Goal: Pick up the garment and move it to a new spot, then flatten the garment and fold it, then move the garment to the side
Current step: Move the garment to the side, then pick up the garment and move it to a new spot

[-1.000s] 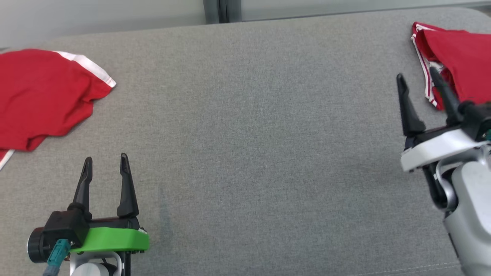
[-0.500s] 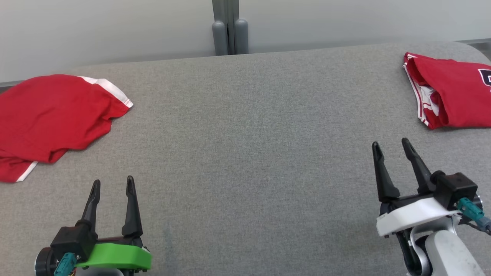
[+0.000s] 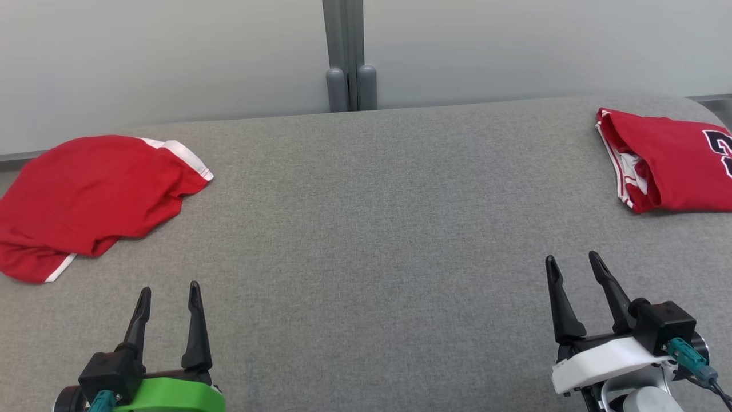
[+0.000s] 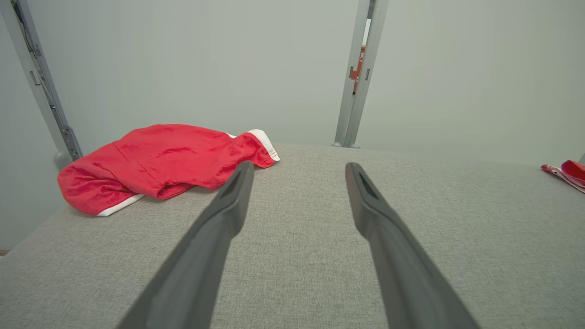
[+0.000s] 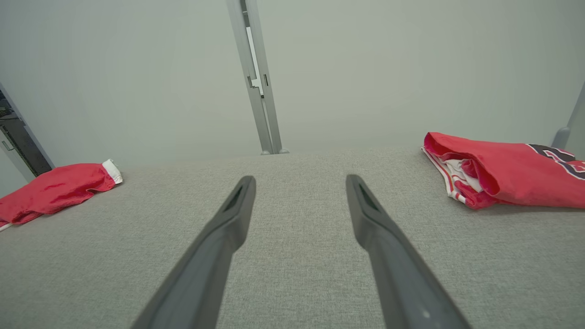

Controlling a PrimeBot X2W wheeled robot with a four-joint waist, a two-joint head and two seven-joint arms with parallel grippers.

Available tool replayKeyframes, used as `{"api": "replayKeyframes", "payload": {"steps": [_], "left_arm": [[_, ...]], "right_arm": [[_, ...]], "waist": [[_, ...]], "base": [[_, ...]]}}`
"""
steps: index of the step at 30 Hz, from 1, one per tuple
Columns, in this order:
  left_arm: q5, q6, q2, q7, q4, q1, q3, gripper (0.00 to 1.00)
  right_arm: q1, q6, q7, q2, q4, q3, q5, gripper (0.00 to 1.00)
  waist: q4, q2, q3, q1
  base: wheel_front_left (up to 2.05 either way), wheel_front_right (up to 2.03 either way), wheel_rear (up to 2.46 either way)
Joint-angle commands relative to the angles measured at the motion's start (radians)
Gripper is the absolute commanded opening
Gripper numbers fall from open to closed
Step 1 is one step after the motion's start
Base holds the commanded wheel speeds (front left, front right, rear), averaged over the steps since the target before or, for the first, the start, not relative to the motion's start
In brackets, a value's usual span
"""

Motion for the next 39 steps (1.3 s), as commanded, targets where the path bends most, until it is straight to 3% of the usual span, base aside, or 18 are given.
{"api": "replayKeyframes", "payload": {"steps": [1, 31, 39], "left_arm": [[0.002, -0.003, 0.001, 0.000, 0.002, 0.018, 0.004, 1.00], [-0.009, -0.004, 0.001, 0.000, 0.007, 0.029, 0.006, 1.00], [-0.006, -0.001, 0.001, 0.000, 0.007, 0.020, 0.010, 1.00]], "right_arm": [[0.013, -0.002, -0.003, 0.004, 0.000, -0.005, -0.010, 1.00], [0.014, -0.002, -0.003, 0.002, 0.026, 0.002, -0.018, 1.00], [0.012, -0.002, -0.003, -0.003, 0.036, 0.001, -0.009, 1.00]], "waist": [[0.003, 0.0000, -0.007, 0.0001], [0.003, 0.0000, -0.023, 0.0001], [0.042, 0.0000, -0.020, 0.0001]], "base": [[0.00, 0.00, 0.00], [0.00, 0.00, 0.00], [0.00, 0.00, 0.00]]}}
